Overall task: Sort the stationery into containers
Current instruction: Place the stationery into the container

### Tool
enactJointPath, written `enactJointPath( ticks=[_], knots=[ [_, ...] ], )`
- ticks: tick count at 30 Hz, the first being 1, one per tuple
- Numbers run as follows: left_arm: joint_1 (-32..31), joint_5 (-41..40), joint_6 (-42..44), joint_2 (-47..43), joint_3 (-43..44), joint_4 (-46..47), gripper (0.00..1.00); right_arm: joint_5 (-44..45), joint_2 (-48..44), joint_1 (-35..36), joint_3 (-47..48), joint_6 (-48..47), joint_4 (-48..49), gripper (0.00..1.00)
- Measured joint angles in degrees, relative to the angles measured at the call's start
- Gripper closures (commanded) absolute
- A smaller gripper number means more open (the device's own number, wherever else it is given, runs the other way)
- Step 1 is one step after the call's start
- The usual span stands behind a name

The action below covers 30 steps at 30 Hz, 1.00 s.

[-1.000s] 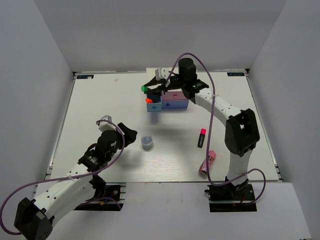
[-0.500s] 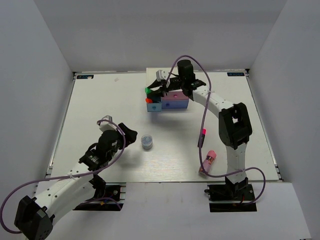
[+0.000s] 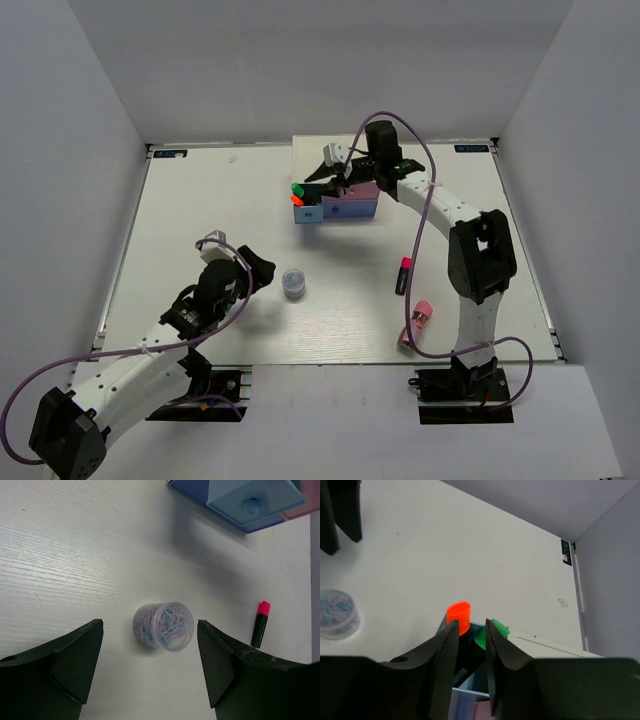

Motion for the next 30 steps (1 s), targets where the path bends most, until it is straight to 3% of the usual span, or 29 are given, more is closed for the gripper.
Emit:
enactJointPath(
  ticks=[2, 5, 15, 30],
  knots=[
    [0.0, 0.0, 0.0, 0.4, 0.0, 0.2, 0.14, -0.9, -0.8, 0.0, 0.0, 2.1, 0.3, 0.89],
    [0.0, 0.0, 0.0, 0.7, 0.0, 0.2, 0.14, -2.1, -1.2, 0.0, 1.2, 5.0, -0.4, 1.00],
    [0.0, 0.0, 0.0, 0.7, 0.0, 1.0, 0.14, -1.3, 2.2, 2.7, 13.2, 5.0, -13.0, 0.98],
    [0.0, 0.0, 0.0, -0.3, 0.0, 0.9, 0.14, 6.3, 6.8, 5.7, 13.7, 0.5, -22.3, 0.98]
  ],
)
